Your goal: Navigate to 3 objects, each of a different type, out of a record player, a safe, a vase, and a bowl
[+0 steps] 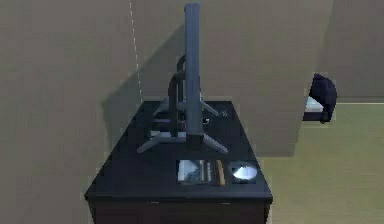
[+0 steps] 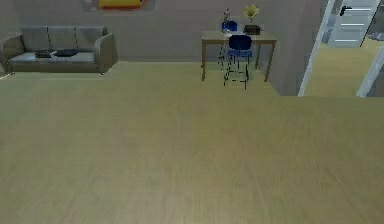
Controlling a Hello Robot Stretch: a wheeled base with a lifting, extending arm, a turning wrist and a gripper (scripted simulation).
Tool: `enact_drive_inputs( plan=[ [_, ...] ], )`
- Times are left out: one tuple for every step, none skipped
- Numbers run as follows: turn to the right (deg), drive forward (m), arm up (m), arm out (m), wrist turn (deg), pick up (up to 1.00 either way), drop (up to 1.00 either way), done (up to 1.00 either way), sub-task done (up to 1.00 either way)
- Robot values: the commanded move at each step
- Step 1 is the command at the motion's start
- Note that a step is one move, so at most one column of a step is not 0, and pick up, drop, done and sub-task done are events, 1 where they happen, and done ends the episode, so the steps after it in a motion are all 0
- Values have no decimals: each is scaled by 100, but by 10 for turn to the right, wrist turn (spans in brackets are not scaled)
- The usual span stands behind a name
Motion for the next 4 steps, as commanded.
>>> enact_drive_inputs(
  plan=[
    [150,0,0,0,0,0,0,0,0],
    [0,0,0,0,0,0,0,0,100],
    [450,0,0,0,0,0,0,0,0],
    [270,0,0,0,0,0,0,0,0]
  ],
)
